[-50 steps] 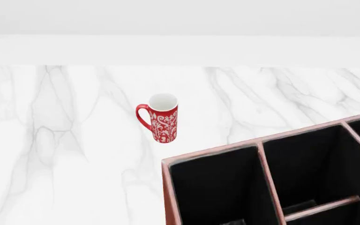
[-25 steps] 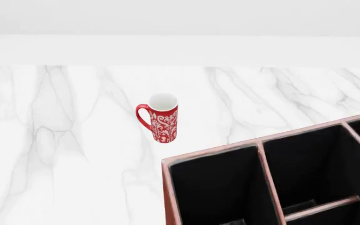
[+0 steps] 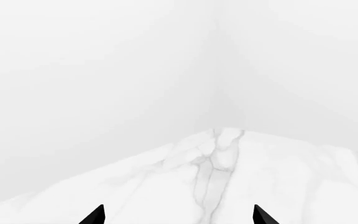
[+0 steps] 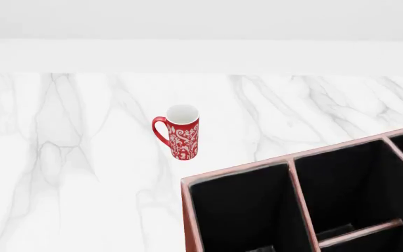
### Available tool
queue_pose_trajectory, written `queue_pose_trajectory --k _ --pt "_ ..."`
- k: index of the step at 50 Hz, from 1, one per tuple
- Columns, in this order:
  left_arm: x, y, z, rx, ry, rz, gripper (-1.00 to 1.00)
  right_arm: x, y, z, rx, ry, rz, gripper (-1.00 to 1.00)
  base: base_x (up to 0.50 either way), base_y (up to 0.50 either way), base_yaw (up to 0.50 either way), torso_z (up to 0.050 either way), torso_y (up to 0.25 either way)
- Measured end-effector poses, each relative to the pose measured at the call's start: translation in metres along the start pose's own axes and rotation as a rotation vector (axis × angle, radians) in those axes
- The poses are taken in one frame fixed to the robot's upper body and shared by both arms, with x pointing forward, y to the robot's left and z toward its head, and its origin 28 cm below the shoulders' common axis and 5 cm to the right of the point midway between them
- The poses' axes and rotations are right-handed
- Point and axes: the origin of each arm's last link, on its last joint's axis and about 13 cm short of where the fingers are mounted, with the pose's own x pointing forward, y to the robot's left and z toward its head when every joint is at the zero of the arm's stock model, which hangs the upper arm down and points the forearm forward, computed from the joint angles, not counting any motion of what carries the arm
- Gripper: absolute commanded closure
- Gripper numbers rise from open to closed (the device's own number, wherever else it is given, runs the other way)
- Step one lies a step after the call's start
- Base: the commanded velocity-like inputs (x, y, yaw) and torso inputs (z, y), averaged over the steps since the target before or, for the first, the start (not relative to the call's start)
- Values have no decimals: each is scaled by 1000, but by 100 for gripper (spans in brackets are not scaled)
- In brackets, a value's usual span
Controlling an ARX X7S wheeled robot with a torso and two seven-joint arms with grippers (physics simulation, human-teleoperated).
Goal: Pick up the book and place it in the right compartment of the caddy.
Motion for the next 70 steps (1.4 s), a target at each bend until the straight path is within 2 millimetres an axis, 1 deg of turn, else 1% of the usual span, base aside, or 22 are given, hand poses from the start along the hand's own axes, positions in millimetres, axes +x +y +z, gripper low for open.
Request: queue_pose_trajectory --k 13,33,70 --pt "0 -1 0 -1 0 -5 -100 3 -2 -2 20 -4 -35 100 0 0 0 0 2" --pt "1 -3 0 0 1 -14 -100 6 3 -4 23 -42 -13 100 0 0 0 1 1" --pt "-1 -3 2 7 -5 -19 -100 36 23 -25 20 -29 69 100 0 0 0 0 2"
